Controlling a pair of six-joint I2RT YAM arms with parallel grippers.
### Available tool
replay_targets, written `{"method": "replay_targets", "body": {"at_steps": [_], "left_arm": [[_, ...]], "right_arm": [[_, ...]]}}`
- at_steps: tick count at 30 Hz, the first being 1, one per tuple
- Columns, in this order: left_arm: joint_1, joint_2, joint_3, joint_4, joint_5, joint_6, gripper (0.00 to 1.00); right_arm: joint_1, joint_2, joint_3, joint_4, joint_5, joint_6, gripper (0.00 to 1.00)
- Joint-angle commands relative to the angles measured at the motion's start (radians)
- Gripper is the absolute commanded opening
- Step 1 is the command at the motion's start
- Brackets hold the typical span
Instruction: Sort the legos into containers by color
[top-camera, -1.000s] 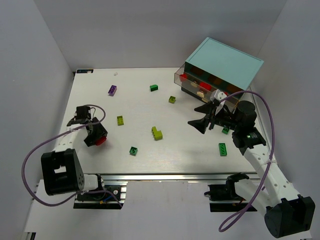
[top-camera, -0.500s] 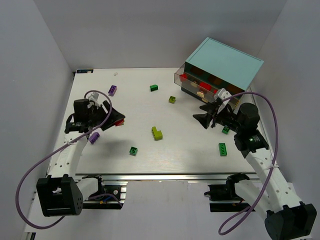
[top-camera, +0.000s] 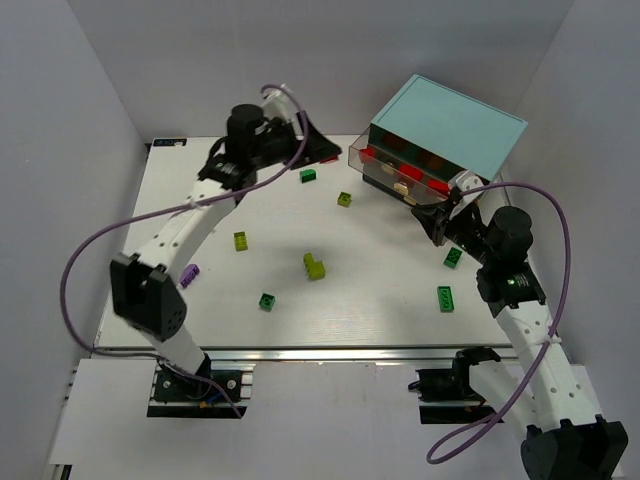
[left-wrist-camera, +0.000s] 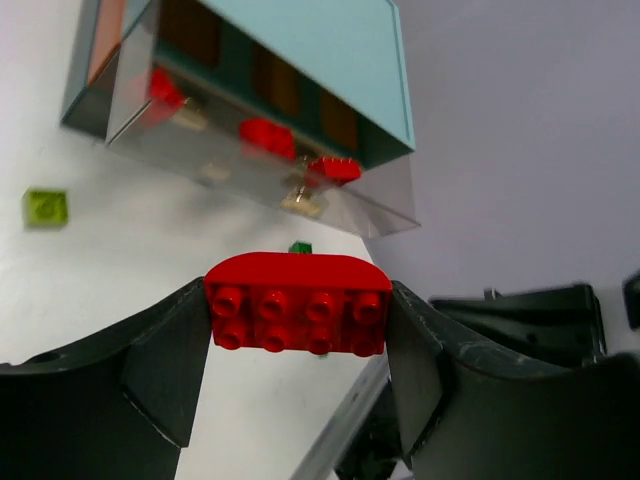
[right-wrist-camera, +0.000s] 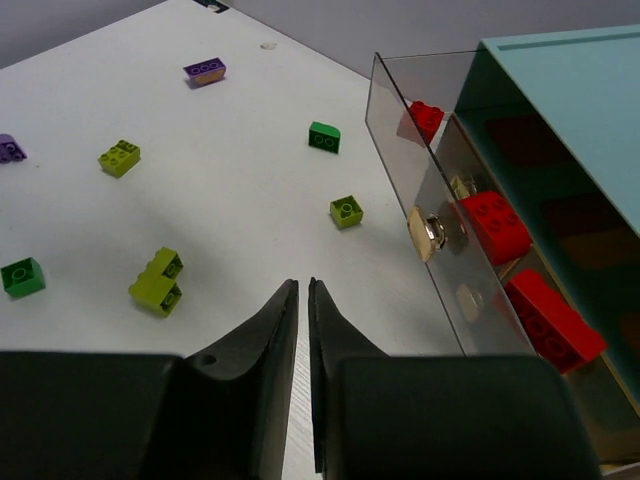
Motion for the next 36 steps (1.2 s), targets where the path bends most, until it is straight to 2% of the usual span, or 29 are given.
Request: {"method": "replay_targets", "body": {"at_steps": [1, 2, 5, 6, 9, 13, 19, 23, 27, 31, 34, 36], "left_arm": [[-0.076, 0.138, 0.195, -0.061, -0.101, 0.066, 0.18], [-0.107, 0.180, 0.304, -0.076, -0.118, 0.074, 0.18], [-0.157, 0.344, 0.481, -0.138, -0.184, 0.108, 0.18], [-0.168, 0.382, 0.595, -0.157, -0.204, 0.117, 0.18], [-0.208, 0.511, 0.769, -0.211, -0.302, 0.151, 0.18], [-0.233, 0.547, 0.759, -0.147, -0.429, 0.187, 0.18], [-0.262, 0.599, 0.773, -0.107, -0.512, 0.217, 0.23], [-0.282, 0.625, 0.780, -0.090, -0.576, 0.221, 0.33], [-0.282, 0.652, 0.800, -0.081, -0.572, 0.214, 0.47], [-0.282, 0.669, 0.805, -0.076, -0.563, 0.206, 0.62], [-0.282, 0.659, 0.806, -0.055, -0.549, 0.194, 0.72], [-0.282, 0.650, 0.812, -0.031, -0.540, 0.183, 0.74]], "right_arm": [[-0.026, -0.022, 0.050, 0.010, 0.010, 0.014, 0.15], [-0.029, -0.022, 0.050, 0.010, 0.005, 0.019, 0.15], [-0.057, -0.017, 0.047, 0.012, -0.001, 0.023, 0.16], [-0.058, -0.014, 0.047, 0.010, -0.003, 0.023, 0.17], [-0.072, -0.007, 0.049, 0.010, -0.017, 0.023, 0.19], [-0.081, 0.003, 0.052, 0.003, -0.038, 0.030, 0.20], [-0.090, 0.003, 0.049, 0.004, -0.049, 0.034, 0.21], [-0.095, 0.009, 0.049, 0.006, -0.055, 0.033, 0.21], [-0.100, 0.009, 0.047, 0.007, -0.061, 0.036, 0.22], [-0.107, 0.009, 0.044, 0.007, -0.069, 0.034, 0.30], [-0.109, 0.010, 0.039, 0.009, -0.099, 0.022, 0.45], [-0.113, 0.013, 0.038, 0.006, -0.159, 0.002, 0.51]]}}
